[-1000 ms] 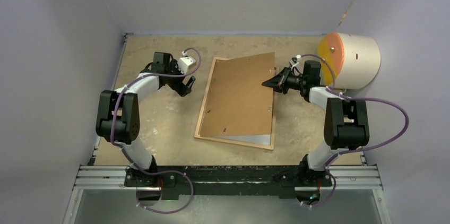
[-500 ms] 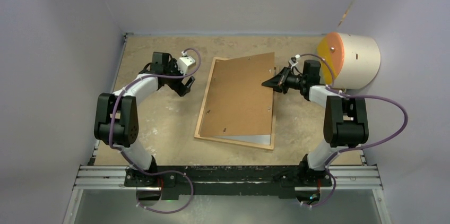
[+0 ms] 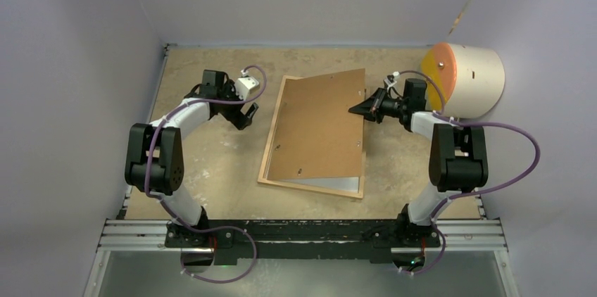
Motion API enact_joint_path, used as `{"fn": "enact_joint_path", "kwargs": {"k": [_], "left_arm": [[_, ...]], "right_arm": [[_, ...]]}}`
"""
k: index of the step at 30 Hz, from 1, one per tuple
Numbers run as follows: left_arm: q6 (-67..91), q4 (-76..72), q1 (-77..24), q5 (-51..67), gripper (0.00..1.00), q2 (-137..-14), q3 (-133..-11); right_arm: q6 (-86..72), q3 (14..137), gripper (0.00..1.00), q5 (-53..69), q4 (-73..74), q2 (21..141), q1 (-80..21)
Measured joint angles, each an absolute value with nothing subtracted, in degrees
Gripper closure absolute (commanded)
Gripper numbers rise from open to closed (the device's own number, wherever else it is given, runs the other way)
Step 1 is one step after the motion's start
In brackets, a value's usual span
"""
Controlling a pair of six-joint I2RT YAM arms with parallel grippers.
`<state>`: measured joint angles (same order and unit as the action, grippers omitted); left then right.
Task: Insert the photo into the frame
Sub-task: Turn over the photo frame item on the photo frame.
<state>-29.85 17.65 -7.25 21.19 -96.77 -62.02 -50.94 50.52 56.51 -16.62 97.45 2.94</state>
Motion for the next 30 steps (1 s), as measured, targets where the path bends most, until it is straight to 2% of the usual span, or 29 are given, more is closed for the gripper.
{"fn": "enact_joint_path", "kwargs": {"k": [17, 30], "left_arm": [[-29.85, 18.98, -7.25, 20.93, 0.03, -96.77, -62.02], [-30.26, 18.94, -7.25, 20.78, 0.03, -96.77, -61.95]], "right_arm": [[-49.50, 50.98, 1.00, 55.64, -16.80, 97.43, 3.07], [-52.56, 47.35, 1.00, 52.71, -23.11, 97.43, 1.80]]}}
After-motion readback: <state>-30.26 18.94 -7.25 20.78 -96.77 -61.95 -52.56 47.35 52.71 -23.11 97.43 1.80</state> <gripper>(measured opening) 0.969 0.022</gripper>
